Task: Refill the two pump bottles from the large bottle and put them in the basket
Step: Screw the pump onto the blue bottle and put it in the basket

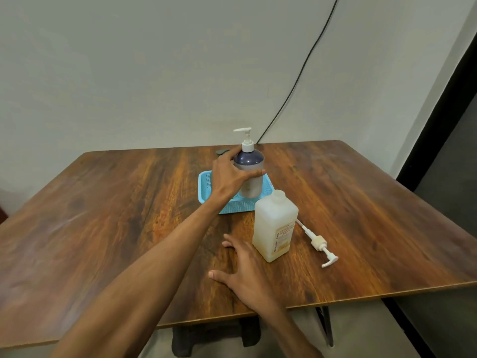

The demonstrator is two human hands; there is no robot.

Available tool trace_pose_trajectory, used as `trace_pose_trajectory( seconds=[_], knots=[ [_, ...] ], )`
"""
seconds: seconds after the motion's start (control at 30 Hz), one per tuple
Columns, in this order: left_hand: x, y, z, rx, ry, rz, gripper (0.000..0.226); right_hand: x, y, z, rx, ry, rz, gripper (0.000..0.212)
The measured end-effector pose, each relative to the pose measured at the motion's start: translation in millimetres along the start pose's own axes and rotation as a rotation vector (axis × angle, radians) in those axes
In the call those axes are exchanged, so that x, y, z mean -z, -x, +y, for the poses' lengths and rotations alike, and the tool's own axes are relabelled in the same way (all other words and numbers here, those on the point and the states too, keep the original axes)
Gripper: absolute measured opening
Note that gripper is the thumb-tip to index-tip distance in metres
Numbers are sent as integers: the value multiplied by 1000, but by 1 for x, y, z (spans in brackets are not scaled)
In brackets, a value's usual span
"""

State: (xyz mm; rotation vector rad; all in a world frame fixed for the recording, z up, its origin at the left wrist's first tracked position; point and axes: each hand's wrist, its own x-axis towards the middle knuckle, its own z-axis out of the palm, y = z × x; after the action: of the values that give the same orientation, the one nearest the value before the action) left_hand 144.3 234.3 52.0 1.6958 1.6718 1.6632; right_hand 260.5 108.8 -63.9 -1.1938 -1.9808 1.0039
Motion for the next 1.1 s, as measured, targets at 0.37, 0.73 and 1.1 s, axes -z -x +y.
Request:
trace_pose_trajectory(
  seconds=[0.37,0.73,1.1],
  knots=[
    [-32,-7,-21,29,5,-31,80,-5,0,6,-4,-56,-7,80],
    [-53,2,-35,125,-84,-80,81,-4,-1,5,-2,-78,-15,74],
    [-42,6,-26,137,-117,-118,92,0,1,-1,-4,-121,-12,75]
  ],
)
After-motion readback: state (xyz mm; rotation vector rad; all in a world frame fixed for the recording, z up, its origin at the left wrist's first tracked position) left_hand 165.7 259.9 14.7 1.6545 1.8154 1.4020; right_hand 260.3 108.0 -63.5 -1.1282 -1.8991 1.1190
